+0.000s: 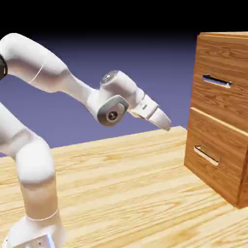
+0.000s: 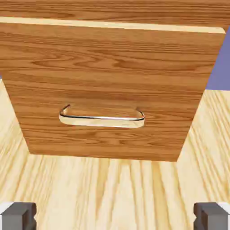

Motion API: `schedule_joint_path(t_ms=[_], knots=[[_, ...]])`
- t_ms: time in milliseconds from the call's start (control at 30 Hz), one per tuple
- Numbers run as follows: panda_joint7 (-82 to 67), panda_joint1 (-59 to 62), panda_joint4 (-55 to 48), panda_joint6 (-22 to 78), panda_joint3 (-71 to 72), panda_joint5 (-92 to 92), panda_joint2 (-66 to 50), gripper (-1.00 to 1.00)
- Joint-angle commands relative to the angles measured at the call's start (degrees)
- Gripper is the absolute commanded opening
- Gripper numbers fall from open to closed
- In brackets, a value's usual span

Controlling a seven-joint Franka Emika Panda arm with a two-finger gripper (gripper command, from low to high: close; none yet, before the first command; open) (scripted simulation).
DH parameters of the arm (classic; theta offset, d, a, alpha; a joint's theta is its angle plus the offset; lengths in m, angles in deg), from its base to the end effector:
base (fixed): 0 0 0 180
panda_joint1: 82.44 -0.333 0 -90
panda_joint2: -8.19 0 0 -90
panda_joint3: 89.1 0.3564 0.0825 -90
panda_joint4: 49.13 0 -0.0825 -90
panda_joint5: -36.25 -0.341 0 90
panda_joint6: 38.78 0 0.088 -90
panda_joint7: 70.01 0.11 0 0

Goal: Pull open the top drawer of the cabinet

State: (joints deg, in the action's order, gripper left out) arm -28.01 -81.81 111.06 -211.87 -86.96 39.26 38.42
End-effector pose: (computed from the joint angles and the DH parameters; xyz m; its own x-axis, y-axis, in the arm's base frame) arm 0.3454 0.0145 0.5063 0.5775 -0.6072 0.5458 -0.4460 -0.7946 -0.4120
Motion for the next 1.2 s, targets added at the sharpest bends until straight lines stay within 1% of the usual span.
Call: schedule_joint_path(t_ms=[0,1167], knots=[[-0.38,1.10,-0.67,0.76,1.77,2.50,-2.02,0.00],[-13.61,39.47,-24.05,27.35,63.74,89.71,-72.64,0.00]])
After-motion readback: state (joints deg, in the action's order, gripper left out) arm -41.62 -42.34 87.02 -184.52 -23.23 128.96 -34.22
